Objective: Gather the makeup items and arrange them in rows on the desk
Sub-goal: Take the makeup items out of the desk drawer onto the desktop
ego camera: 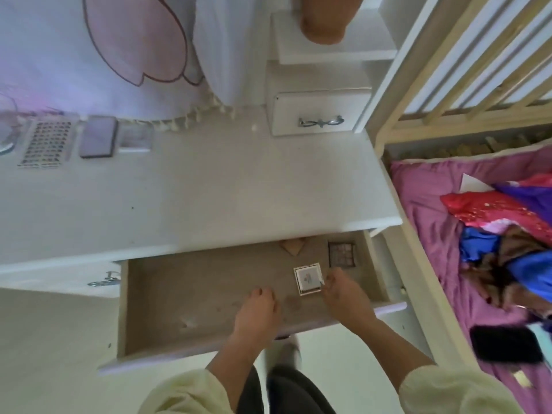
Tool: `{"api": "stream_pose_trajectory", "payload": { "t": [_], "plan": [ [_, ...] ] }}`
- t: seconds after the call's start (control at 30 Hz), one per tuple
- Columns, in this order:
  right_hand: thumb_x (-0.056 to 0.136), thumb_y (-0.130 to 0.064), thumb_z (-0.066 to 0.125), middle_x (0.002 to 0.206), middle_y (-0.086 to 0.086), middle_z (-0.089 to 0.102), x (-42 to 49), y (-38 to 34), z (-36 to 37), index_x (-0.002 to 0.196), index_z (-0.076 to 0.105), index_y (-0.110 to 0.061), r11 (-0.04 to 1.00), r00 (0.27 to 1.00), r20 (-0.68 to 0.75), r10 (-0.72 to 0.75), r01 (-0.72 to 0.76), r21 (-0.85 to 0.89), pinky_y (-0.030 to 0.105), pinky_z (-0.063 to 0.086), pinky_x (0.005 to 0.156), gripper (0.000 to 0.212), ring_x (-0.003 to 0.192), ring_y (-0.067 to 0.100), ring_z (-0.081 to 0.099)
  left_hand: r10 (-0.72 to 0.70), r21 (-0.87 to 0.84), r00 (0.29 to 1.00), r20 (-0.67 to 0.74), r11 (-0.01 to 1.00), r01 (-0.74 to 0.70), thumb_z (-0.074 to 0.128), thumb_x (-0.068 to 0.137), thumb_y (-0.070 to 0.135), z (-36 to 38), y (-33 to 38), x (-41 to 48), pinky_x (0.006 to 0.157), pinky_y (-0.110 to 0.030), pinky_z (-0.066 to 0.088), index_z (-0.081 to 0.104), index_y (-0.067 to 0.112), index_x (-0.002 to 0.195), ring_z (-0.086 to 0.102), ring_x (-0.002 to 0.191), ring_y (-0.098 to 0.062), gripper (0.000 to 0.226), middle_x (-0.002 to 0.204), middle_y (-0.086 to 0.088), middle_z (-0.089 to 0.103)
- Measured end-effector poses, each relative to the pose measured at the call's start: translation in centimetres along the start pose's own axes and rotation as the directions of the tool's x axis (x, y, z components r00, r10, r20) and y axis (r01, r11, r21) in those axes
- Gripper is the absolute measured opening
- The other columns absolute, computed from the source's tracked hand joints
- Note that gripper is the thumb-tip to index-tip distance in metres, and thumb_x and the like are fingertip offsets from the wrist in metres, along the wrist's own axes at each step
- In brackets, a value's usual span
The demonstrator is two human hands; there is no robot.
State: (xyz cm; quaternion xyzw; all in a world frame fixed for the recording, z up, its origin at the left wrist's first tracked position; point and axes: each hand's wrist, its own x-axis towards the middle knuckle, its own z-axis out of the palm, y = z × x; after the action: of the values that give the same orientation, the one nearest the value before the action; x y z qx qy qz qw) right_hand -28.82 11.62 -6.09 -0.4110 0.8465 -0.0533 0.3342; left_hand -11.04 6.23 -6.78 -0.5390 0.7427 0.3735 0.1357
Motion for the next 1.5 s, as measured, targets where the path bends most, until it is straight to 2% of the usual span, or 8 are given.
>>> {"api": "stream_pose_trajectory", "payload": {
  "t": [0.2,0.37,0.6,1.0,1.1,1.23,1.37,1.5],
  "plan": [
    [0.094,-0.025,0.052,0.135,0.009,0.045,4.1,4.2,-2.0,0.14,0.034,-0.011,0.951,0.996,0.038,-0.079,0.087,-0.296,0.035,0.044,0.089,0.051,0.118,0.027,0.048,0.119,0.148,0.993,-0.019,0.982,-0.115,0.051,0.094,0.033,2.6,3.0,3.9,0.1,-0.035,0.034,0.036,0.015,0.138,0.031,0.13,-0.024,0.05,0.14,-0.006,0.033],
    [0.088,-0.02,0.054,0.144,0.01,0.034,8.5,4.8,-1.7,0.142,0.028,-0.01,0.827,0.985,0.053,-0.164,0.167,-0.537,0.036,0.035,0.105,0.061,0.133,0.029,0.031,0.154,0.181,0.988,-0.029,0.972,-0.146,0.063,0.08,0.054,5.1,4.3,7.9,0.102,-0.036,0.033,0.027,0.024,0.143,0.028,0.128,-0.023,0.078,0.138,-0.003,0.029],
    [0.084,-0.009,0.054,0.145,0.011,0.033,12.7,5.1,-1.6,0.147,0.024,-0.008,0.778,0.977,0.111,-0.18,0.211,-0.592,0.035,0.032,0.108,0.07,0.133,0.03,0.034,0.099,0.312,0.995,-0.01,0.946,-0.091,0.071,0.068,0.061,6.5,4.9,11.2,0.096,-0.036,0.035,0.031,0.018,0.135,0.031,0.125,-0.026,0.089,0.138,-0.006,0.029],
    [0.087,-0.034,0.06,0.146,0.012,0.033,14.0,4.2,-1.5,0.134,0.044,-0.013,0.713,0.969,0.213,-0.129,0.239,-0.659,0.043,0.012,0.118,0.054,0.139,0.034,0.022,0.035,0.292,0.998,0.047,0.955,-0.047,0.075,0.071,0.044,7.1,6.2,12.0,0.089,-0.036,0.039,0.03,0.014,0.13,0.033,0.125,-0.026,0.081,0.134,-0.006,0.033],
    [0.083,-0.024,0.062,0.144,0.014,0.031,13.5,4.3,-1.4,0.137,0.038,-0.01,0.708,0.969,0.203,-0.142,0.243,-0.663,0.041,0.023,0.112,0.061,0.137,0.035,0.025,-0.006,0.277,0.998,0.064,0.961,-0.012,0.078,0.067,0.046,7.3,6.2,11.9,0.089,-0.037,0.041,0.028,0.014,0.131,0.035,0.122,-0.028,0.087,0.132,-0.008,0.035],
    [0.086,-0.016,0.059,0.13,0.011,0.049,12.4,5.1,-0.9,0.139,0.031,-0.007,0.752,0.967,0.211,-0.142,0.244,-0.612,0.034,0.041,0.089,0.061,0.12,0.03,0.05,-0.056,0.31,0.995,0.082,0.95,0.028,0.077,0.067,0.044,7.8,6.4,11.8,0.086,-0.036,0.041,0.031,0.012,0.126,0.038,0.118,-0.028,0.082,0.129,-0.011,0.036],
    [0.09,-0.02,0.057,0.118,0.006,0.06,11.3,6.2,-0.6,0.131,0.036,-0.011,0.819,0.971,0.178,-0.162,0.233,-0.525,0.03,0.038,0.069,0.047,0.104,0.027,0.061,-0.061,0.346,0.992,0.109,0.938,0.019,0.079,0.064,0.045,8.0,6.5,11.6,0.083,-0.035,0.043,0.032,0.01,0.132,0.034,0.12,-0.029,0.09,0.13,-0.011,0.033],
    [0.096,-0.017,0.052,0.11,0.005,0.064,10.2,6.4,-0.7,0.126,0.044,-0.014,0.854,0.966,0.172,-0.191,0.25,-0.457,0.028,0.038,0.063,0.032,0.094,0.024,0.064,0.047,0.313,0.995,0.088,0.947,-0.072,0.071,0.076,0.045,8.0,6.2,11.0,0.087,-0.038,0.044,0.035,0.013,0.13,0.037,0.122,-0.03,0.072,0.132,-0.01,0.035]
  ]
}}
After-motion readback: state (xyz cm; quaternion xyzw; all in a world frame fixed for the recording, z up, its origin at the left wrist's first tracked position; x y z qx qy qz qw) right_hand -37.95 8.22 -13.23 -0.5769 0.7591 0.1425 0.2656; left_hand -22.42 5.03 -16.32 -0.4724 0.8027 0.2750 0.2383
